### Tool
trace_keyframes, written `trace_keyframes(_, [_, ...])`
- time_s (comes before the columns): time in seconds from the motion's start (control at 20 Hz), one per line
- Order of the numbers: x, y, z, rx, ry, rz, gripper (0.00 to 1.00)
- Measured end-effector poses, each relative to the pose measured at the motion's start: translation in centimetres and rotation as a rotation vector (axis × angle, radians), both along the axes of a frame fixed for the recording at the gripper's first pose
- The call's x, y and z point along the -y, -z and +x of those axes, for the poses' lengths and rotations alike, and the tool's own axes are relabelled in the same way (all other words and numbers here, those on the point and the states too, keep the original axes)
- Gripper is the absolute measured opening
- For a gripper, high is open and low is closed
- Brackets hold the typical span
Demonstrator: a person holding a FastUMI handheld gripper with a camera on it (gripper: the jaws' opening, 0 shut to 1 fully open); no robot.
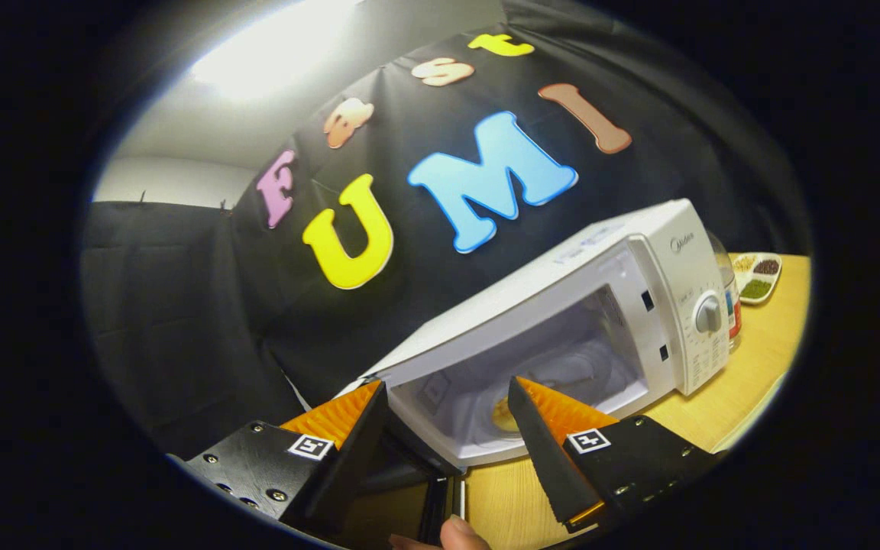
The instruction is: Open the microwave, put the food inside, and close the microwave door.
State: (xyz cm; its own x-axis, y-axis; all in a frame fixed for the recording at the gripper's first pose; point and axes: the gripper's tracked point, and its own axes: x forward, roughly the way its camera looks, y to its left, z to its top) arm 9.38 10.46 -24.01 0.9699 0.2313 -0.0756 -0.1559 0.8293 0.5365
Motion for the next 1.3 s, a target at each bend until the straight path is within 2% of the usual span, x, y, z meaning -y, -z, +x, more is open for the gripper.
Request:
trace_keyframes(0.15, [0.2, -3.9, -3.4, 0.094, -0.009, -0.075, 0.95])
trace_keyframes(0.4, [-0.8, -8.2, -8.9, 0.174, -0.08, -0.178, 0.95])
trace_keyframes(0.7, [-6.8, -11.7, -15.9, 0.303, -0.26, -0.306, 0.95])
trace_keyframes(0.85, [-10.9, -10.1, -19.0, 0.294, -0.386, -0.315, 0.95])
trace_keyframes(0.95, [-13.1, -9.0, -20.2, 0.28, -0.441, -0.322, 0.95])
trace_keyframes(1.1, [-15.8, -6.9, -21.5, 0.265, -0.495, -0.329, 0.89])
trace_keyframes(1.15, [-16.6, -6.0, -21.7, 0.257, -0.512, -0.332, 0.78])
trace_keyframes(1.25, [-18.2, -3.6, -21.8, 0.23, -0.553, -0.342, 0.75])
trace_keyframes(1.3, [-18.4, -2.0, -21.3, 0.19, -0.549, -0.362, 0.57])
